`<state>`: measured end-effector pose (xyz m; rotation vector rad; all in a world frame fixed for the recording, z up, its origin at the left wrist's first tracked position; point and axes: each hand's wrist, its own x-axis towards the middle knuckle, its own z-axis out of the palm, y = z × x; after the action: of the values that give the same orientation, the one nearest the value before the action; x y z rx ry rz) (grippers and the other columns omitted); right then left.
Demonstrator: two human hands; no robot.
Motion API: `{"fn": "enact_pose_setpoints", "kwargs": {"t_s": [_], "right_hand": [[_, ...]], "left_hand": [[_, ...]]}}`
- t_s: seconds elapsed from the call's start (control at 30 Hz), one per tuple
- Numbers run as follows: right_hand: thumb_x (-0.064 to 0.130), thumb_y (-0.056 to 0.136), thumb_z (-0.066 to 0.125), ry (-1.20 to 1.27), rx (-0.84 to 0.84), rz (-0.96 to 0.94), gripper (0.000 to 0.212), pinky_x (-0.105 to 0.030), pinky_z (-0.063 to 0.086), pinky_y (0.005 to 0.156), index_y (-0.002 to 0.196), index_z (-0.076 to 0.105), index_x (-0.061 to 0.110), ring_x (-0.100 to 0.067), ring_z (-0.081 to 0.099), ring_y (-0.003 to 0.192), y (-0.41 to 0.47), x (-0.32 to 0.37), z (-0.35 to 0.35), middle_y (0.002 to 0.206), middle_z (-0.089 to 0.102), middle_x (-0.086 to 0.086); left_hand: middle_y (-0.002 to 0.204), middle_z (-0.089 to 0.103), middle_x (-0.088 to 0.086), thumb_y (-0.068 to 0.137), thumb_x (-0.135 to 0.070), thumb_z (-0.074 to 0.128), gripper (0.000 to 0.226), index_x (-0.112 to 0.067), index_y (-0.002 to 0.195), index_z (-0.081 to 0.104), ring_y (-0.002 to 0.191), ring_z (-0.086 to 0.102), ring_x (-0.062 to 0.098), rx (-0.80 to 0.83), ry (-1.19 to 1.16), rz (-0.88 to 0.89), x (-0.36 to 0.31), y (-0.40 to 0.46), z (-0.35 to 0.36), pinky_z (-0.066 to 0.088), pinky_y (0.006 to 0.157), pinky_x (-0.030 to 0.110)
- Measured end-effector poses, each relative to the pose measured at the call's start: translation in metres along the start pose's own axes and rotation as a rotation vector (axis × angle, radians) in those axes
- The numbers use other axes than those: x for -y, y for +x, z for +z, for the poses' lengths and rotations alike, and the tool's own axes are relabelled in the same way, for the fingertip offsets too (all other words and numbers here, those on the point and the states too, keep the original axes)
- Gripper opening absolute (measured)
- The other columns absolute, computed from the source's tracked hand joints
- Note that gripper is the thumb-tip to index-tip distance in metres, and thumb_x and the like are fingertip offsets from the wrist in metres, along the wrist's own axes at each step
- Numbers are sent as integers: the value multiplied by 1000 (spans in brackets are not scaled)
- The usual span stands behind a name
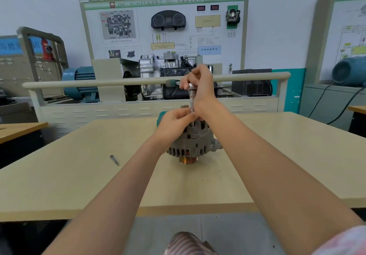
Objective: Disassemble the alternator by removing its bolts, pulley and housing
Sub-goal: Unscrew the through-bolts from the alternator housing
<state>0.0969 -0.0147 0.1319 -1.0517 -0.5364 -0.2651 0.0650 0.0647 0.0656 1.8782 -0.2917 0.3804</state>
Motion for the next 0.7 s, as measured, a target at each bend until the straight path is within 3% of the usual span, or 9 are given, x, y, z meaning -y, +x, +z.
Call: {"fn": "enact_pose_setpoints", "kwargs": {"t_s": [0.13, 0.2, 0.27, 0.33, 0.37, 0.47, 0.53, 0.63, 0.7], "right_hand": [[9, 92, 37, -309, -73, -157, 41, -23, 37, 59, 51, 34, 13, -16, 34, 53, -11, -10, 3, 49, 32, -1], [8, 91, 42, -550, -112, -348, 35, -24, 31, 58, 56, 37, 12, -13, 34, 56, -17, -17, 2, 54, 34, 2], [13, 89, 47, -918, -194, -549, 25, -27, 32, 72, 64, 42, 12, -14, 39, 69, -22, -24, -2, 64, 41, 3], [20, 84, 48, -1285, -324, -597, 12, -30, 31, 89, 79, 53, 10, -19, 43, 85, -27, -30, -4, 82, 50, -1], [23, 82, 48, -1378, -361, -593, 16, -32, 29, 94, 86, 56, 9, -21, 43, 90, -28, -32, -3, 89, 51, -3], [22, 83, 49, -1215, -354, -612, 15, -32, 28, 93, 71, 51, 12, -21, 43, 86, -28, -30, 4, 79, 47, 1], [20, 86, 47, -1003, -255, -606, 36, -32, 31, 85, 52, 37, 19, -17, 41, 70, -24, -25, 10, 59, 38, 8], [16, 92, 44, -637, -141, -383, 52, -28, 31, 60, 41, 30, 20, -11, 31, 46, -13, -15, 15, 40, 30, 9], [13, 92, 40, -400, -108, -179, 51, -30, 33, 57, 42, 32, 15, -15, 33, 47, -4, -10, 12, 40, 34, 3]], "left_hand": [[78, 70, -18, 91, -25, 59, 14, -27, 98, 72, 81, 63, 1, -38, -2, 17, 4, 2, 0, 44, 74, 20], [65, 67, -19, 92, -17, 58, 17, -27, 84, 71, 73, 61, 2, -53, 13, 13, 4, 2, 0, 44, 67, 18], [54, 62, -13, 90, -7, 55, 30, -25, 67, 62, 62, 56, 4, -87, 25, -9, 5, 2, 0, 41, 54, 14], [55, 57, -5, 89, -3, 53, 30, -18, 63, 56, 58, 50, 8, -118, 48, -37, 5, 3, 0, 38, 46, 12], [57, 55, -3, 89, -3, 53, 28, -17, 64, 55, 58, 49, 7, -127, 57, -39, 5, 2, 0, 38, 45, 11], [64, 56, -1, 90, -3, 52, 25, -16, 68, 56, 62, 49, 8, -133, 58, -22, 5, 1, 1, 39, 53, 17], [67, 59, -2, 89, -5, 53, 24, -18, 69, 57, 68, 53, 10, -130, 42, -21, 4, 1, 2, 40, 59, 21], [73, 62, -10, 92, -14, 54, 17, -24, 79, 61, 75, 56, 7, -92, 50, -15, 2, 0, 3, 41, 66, 23], [86, 67, -11, 94, -24, 55, 13, -22, 100, 67, 86, 59, 8, -47, 53, -8, 0, 0, 4, 44, 76, 26]]}}
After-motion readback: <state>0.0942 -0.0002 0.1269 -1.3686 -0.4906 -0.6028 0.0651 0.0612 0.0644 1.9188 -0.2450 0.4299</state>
